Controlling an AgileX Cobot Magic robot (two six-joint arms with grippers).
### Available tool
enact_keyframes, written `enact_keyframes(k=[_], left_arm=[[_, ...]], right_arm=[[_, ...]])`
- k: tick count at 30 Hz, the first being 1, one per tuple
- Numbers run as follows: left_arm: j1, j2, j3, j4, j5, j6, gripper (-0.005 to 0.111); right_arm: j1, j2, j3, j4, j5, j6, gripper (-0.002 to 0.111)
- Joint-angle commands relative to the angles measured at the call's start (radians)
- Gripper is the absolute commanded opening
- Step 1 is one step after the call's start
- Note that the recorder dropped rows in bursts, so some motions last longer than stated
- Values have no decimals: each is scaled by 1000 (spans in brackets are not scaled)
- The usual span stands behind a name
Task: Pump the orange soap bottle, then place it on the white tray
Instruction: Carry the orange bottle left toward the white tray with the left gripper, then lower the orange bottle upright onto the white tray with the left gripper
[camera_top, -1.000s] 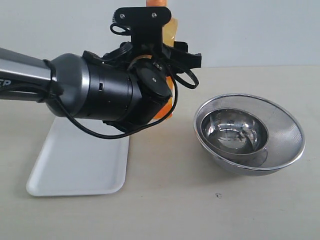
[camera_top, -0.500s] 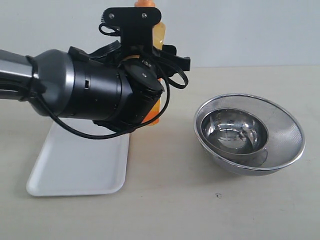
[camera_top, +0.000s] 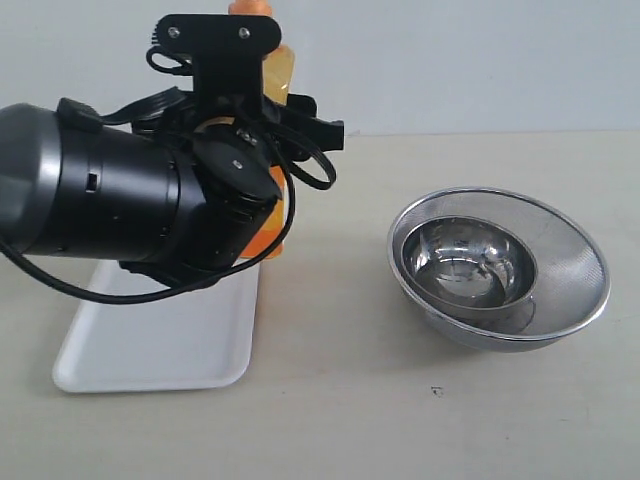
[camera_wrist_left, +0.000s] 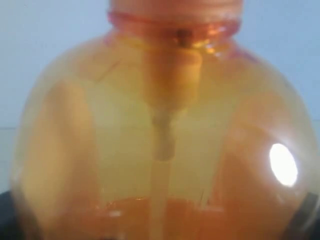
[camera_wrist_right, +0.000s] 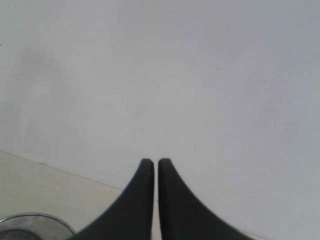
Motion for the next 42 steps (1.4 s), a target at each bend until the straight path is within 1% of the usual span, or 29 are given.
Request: enact_keyframes(k=[1, 10, 14, 19, 21, 22, 25, 27, 28, 29, 30, 33, 34, 37, 38, 41, 42], left_arm=[[-2, -60, 34, 59, -80, -5, 5], [1, -112, 124, 71, -80, -5, 5], [20, -145, 164, 70, -75, -5, 5], [65, -207, 227, 155, 38, -34, 5], [79, -230, 253, 197, 56, -51, 5], [90, -244, 266, 227, 69, -51, 5], [129, -290, 297, 278, 163, -51, 5], [168, -326, 331, 319, 235, -51, 5], [201, -351, 356, 426, 323, -51, 5], [213, -360, 364, 463, 358, -53, 5], [243, -380, 369, 518, 436, -53, 5], [279, -406, 371, 588, 527, -55, 5], [300, -416, 371, 632, 580, -67, 5], [346, -442, 373, 663, 624, -97, 5], [362, -448, 373, 701, 639, -126, 5], [405, -453, 373, 770, 633, -276, 5], [418, -453, 373, 857, 629, -361, 5]], right_arm=[[1, -6, 6, -8, 0, 2, 0], [1, -6, 6, -8, 0, 2, 0], [1, -6, 6, -8, 0, 2, 0], [1, -6, 6, -8, -8, 2, 0], [1, -6, 6, -8, -8, 2, 0], [1, -6, 6, -8, -8, 2, 0], [1, -6, 6, -8, -8, 2, 0], [1, -6, 6, -8, -8, 2, 0], [1, -6, 6, -8, -8, 2, 0], [1, -6, 6, -8, -8, 2, 0], [1, -6, 6, -8, -8, 2, 0], [1, -6, 6, -8, -8, 2, 0], [1, -6, 6, -8, -8, 2, 0], [1, -6, 6, -8, -8, 2, 0], [1, -6, 6, -8, -8, 2, 0], [1, -6, 6, -8, -8, 2, 0], [1, -6, 6, -8, -8, 2, 0]])
